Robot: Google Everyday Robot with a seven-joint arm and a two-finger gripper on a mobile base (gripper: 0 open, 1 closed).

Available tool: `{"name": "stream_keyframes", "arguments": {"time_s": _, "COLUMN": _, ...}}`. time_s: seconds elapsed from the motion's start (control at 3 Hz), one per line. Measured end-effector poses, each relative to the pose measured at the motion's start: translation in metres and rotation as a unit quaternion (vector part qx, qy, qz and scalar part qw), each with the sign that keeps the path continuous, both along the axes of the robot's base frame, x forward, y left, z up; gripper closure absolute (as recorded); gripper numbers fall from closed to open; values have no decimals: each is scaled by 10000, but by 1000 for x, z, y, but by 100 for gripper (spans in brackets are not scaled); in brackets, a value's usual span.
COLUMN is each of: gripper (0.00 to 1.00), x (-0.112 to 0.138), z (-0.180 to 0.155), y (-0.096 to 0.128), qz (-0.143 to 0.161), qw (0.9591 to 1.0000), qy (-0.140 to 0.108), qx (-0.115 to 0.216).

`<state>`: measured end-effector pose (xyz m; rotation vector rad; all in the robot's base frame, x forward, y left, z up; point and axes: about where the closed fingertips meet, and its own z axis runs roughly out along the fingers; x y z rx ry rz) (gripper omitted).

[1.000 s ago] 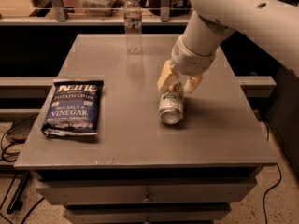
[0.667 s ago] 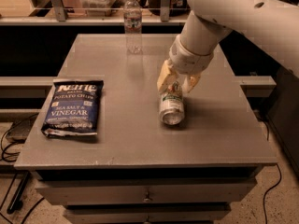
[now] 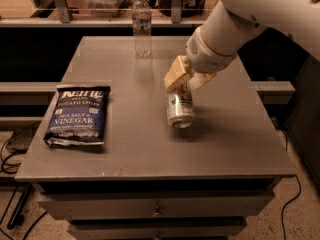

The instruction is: Place 7up can upright

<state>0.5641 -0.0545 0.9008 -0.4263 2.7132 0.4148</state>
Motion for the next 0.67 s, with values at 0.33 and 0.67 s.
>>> {"name": "stream_keyframes", "arguments": {"time_s": 0.33, "gripper": 100, "x": 0, "z": 43, "y": 4, "qz": 719, "qw": 9908, "qy": -1089, "qx": 363}}
{"name": "stream_keyframes", "arguments": {"time_s": 0.67, "gripper": 100, "x": 3, "z": 72, "y": 2, "qz": 1131, "qw": 9752, "qy": -1799, "qx": 615}}
